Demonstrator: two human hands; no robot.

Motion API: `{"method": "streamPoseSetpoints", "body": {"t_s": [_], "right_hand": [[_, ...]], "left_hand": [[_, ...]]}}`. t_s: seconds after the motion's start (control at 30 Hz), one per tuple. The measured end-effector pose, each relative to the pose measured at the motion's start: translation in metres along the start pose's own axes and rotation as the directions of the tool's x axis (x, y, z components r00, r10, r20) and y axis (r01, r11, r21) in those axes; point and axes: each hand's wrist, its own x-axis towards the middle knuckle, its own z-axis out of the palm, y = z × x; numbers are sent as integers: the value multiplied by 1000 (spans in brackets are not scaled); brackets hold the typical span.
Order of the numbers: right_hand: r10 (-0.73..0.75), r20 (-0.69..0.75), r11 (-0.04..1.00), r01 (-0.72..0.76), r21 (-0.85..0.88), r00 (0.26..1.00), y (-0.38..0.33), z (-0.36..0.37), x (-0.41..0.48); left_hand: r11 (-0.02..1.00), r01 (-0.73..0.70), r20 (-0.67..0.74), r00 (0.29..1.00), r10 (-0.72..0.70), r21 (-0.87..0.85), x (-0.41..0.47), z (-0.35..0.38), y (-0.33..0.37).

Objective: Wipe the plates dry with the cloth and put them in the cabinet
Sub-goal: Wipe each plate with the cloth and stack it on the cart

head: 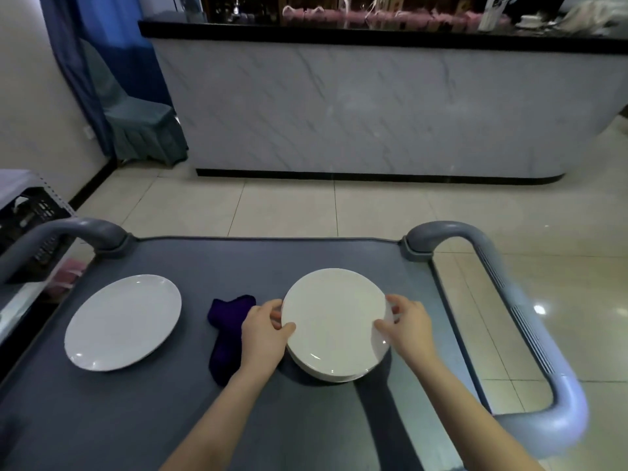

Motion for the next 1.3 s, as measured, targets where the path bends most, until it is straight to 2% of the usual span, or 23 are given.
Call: {"method": "streamPoseSetpoints", "body": {"t_s": [0.17, 0.27, 0.37, 0.47, 0.6, 0.77, 0.9, 1.0, 1.1, 1.17, 1.23, 1.3], "right_hand": [[72, -12, 993, -71, 100, 997, -2, 2, 3], [96, -14, 966, -90, 242, 995, -5, 2, 4], [114, 111, 829, -156, 538, 987, -12, 2, 4], [18, 239, 691, -185, 699, 971, -26, 11, -3], [18, 329, 592, -275, 758, 944, -48, 29, -9], [8, 316, 554, -267, 789, 949, -64, 42, -4], [27, 316, 555, -277, 784, 948, -66, 49, 0], [33, 313, 568, -276, 776, 949, -65, 55, 4], [55, 318, 589, -288, 755, 946, -64, 62, 7], [64, 319, 594, -293, 749, 945, -62, 66, 8], [71, 321, 593, -298, 748, 945, -62, 69, 8], [78, 322, 592, -304, 747, 944, -62, 71, 7]], "left_hand": [[990, 83, -7, 996, -85, -113, 1, 0, -1], [975, 93, -21, 995, -100, -202, 2, -7, -1], [957, 91, -47, 993, -108, -274, 6, -23, -3], [950, 83, -59, 993, -106, -302, 11, -42, -7], [943, 64, -43, 996, -82, -327, 19, -65, -14], [938, 30, 20, 1000, -25, -346, 42, -93, -31], [999, 0, -28, 1000, -1, -51, 62, -110, -57], [985, -61, 83, 995, 49, 159, 78, -113, -70], [919, -174, 248, 965, 88, 353, 96, -109, -79], [903, -168, 315, 948, 39, 396, 105, -106, -85], [915, -92, 322, 946, -43, 394, 111, -103, -91], [915, -81, 317, 947, -53, 394, 114, -102, -95]]}}
